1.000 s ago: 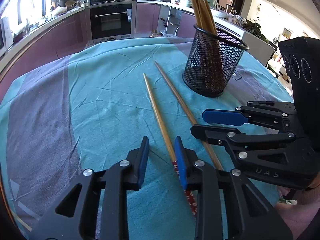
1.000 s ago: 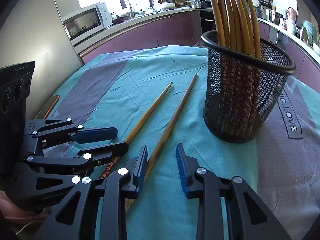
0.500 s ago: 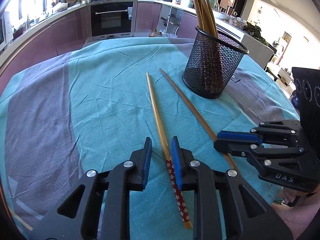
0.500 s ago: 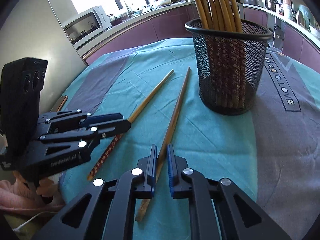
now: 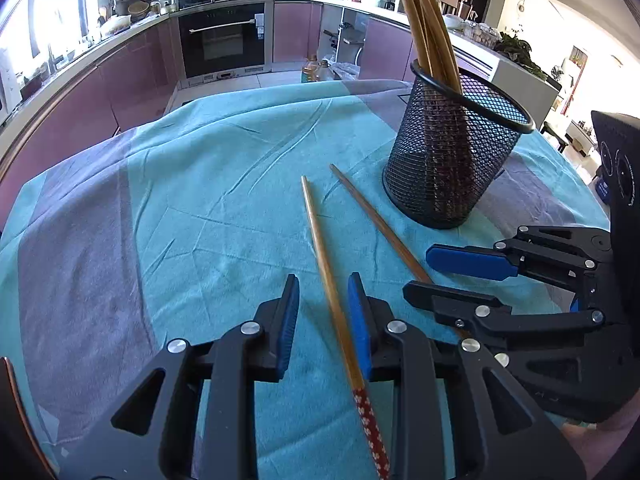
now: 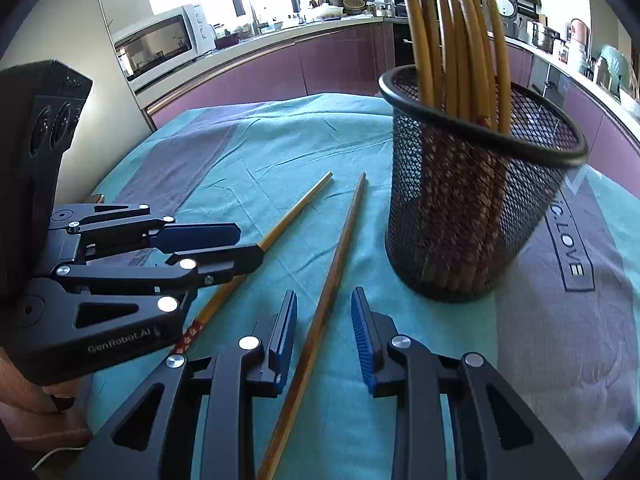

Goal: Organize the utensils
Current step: 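Lower the right gripper onto one of the two chopsticks and close on it, then lift a chopstick upright with the right gripper while the left gripper lifts the other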

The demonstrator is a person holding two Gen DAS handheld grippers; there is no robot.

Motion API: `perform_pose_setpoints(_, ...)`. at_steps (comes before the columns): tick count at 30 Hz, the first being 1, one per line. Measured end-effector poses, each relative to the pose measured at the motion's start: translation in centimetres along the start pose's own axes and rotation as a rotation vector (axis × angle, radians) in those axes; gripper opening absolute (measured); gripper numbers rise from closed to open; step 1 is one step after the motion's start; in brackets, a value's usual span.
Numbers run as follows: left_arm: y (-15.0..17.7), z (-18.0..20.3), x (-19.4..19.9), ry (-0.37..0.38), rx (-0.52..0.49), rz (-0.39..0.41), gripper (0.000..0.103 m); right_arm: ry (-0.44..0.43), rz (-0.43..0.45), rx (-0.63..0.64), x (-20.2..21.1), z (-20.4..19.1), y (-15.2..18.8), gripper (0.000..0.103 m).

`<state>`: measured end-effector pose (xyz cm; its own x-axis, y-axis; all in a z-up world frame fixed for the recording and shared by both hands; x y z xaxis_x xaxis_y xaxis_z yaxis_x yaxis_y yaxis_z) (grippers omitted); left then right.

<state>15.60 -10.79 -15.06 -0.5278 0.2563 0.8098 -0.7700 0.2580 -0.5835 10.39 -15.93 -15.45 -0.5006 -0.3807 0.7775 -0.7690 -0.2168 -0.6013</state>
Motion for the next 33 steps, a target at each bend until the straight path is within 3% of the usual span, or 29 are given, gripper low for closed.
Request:
perform_pose_setpoints(6,-0.6,0.1,-1.0,-0.009,0.005,-0.007,0.021,-0.004,0.003,-0.029,-0.3,0.6,-0.6,0.010)
perform_pose_setpoints(13,-0.3,-0.2,-1.0,-0.001,0.051,-0.001,0.009,-0.051,0.022,-0.095,0.3,1.5,-0.2,0.007)
perform_pose_setpoints(33,0.4,0.2,3.5,0.030,0.069,0.089,0.007,-0.147,0.125,-0.069,5.4,0.7,0.6,0.006)
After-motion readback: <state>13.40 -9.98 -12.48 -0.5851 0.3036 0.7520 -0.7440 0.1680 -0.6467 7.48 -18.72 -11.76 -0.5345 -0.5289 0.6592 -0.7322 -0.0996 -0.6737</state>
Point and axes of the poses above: each gripper's, at about its wrist camera, not at the fingertips, and x roughly against the way its jaws point, z to its right, y to its underside, the point moved 2 cm from there along -x, roughly the way its jaws point, and after that the axes turned 2 degrees about -y, right-handed, at the moved point
